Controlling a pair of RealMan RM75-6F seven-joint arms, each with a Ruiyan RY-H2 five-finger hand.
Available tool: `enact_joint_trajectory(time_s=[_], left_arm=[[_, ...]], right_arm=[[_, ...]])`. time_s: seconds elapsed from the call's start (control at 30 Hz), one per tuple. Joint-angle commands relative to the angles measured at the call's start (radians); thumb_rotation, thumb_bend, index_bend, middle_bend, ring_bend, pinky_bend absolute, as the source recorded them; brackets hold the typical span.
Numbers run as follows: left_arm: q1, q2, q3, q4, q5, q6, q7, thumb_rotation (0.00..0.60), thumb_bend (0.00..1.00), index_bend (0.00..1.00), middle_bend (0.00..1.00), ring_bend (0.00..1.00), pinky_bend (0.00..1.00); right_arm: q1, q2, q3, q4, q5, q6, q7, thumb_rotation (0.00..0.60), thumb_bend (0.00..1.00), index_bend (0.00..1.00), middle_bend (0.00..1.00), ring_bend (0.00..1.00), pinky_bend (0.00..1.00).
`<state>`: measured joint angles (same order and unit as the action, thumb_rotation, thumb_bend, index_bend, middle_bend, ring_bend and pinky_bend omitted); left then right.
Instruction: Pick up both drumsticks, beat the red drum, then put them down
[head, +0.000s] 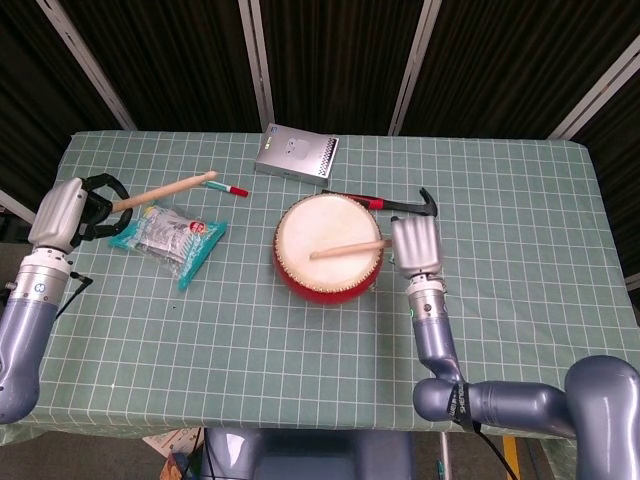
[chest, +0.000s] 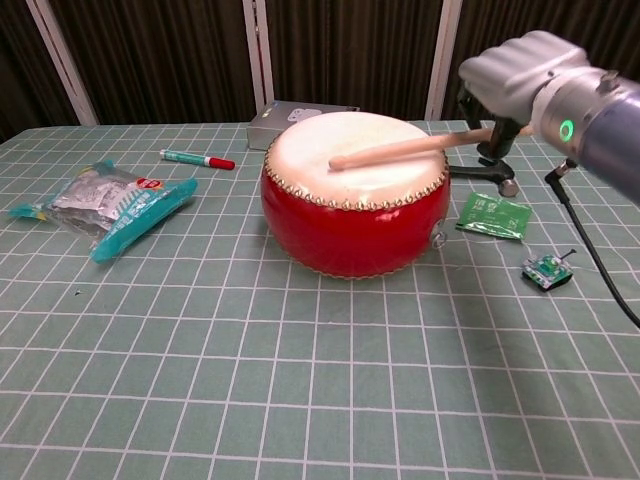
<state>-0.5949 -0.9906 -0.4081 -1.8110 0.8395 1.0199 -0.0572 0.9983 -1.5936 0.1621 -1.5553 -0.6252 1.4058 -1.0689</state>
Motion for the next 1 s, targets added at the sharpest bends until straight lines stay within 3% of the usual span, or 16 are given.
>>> enact_joint_trajectory(time_s=[0.03, 0.2, 0.37, 0.53, 0.8, 1.0], left_arm=[[-0.001, 0.002, 0.005, -0.004, 0.002, -0.002, 0.004, 0.6, 0.59, 0.79, 1.0, 1.0, 1.0], [-0.001, 0.006, 0.012, -0.019, 0.008, 0.008, 0.013, 0.6, 0.59, 0.79, 1.0, 1.0, 1.0], [-0.001, 0.009, 0.018, -0.029, 0.008, 0.022, 0.027, 0.6, 0.59, 0.79, 1.0, 1.0, 1.0], [-0.002, 0.01, 0.024, -0.035, 0.006, 0.036, 0.047, 0.6, 0.59, 0.79, 1.0, 1.0, 1.0], [-0.024, -0.003, 0.044, -0.051, 0.002, 0.045, 0.115, 0.6, 0.59, 0.79, 1.0, 1.0, 1.0], [-0.063, -0.036, 0.054, -0.045, -0.015, 0.045, 0.183, 0.6, 0.59, 0.79, 1.0, 1.0, 1.0]], right_arm=[[0.035, -0.097, -0.138, 0.093, -0.112, 0.045, -0.197, 0.6, 0.52, 0.93, 1.0, 1.0, 1.0], [-0.004, -0.095, 0.0, 0.039, -0.07, 0.106, -0.109, 0.6, 0.52, 0.93, 1.0, 1.0, 1.0], [-0.037, -0.027, 0.112, -0.065, -0.055, 0.145, -0.036, 0.6, 0.52, 0.93, 1.0, 1.0, 1.0], [-0.077, 0.053, 0.168, -0.176, -0.041, 0.159, 0.013, 0.6, 0.52, 0.93, 1.0, 1.0, 1.0], [-0.187, 0.153, 0.314, -0.325, 0.101, 0.143, 0.209, 0.6, 0.52, 0.93, 1.0, 1.0, 1.0], [-0.242, 0.209, 0.331, -0.333, 0.12, 0.117, 0.288, 0.6, 0.51, 0.93, 1.0, 1.0, 1.0]])
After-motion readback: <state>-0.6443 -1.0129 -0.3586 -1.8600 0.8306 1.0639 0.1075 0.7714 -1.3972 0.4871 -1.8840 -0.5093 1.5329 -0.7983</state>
